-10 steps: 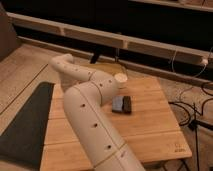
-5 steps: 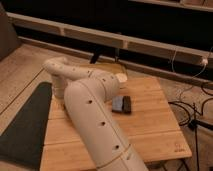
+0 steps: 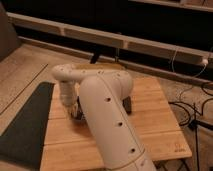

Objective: Drag the ceramic bowl in a circle

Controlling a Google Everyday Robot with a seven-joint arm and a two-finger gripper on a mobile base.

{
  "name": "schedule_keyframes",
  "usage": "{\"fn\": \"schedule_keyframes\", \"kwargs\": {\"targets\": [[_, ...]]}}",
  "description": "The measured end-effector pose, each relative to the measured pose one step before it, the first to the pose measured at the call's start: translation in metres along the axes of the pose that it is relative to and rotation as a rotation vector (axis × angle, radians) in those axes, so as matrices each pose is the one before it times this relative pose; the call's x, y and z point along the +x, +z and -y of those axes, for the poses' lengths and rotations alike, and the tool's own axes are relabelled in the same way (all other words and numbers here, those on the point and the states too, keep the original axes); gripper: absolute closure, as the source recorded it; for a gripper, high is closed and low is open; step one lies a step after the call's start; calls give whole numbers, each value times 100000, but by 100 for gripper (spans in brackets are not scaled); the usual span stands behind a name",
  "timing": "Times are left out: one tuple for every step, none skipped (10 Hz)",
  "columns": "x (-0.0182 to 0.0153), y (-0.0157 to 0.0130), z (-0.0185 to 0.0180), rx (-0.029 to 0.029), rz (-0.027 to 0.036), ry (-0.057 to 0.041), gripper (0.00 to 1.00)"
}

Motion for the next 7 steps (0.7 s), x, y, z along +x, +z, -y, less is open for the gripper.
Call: {"fn": "schedule_keyframes", "kwargs": {"targets": [[-315, -463, 1514, 2480, 1150, 2383, 100], [-912, -689, 1821, 3613, 1640, 2336, 100], [-795, -312, 926, 2640, 675, 494, 100], [-1632, -404, 1207, 3906, 1300, 275, 100], [-878, -112, 534, 1362, 792, 133, 100], [-1260, -104, 430, 930, 1191, -213, 100], [-1375, -159, -817, -853, 1313, -2343, 100]]}}
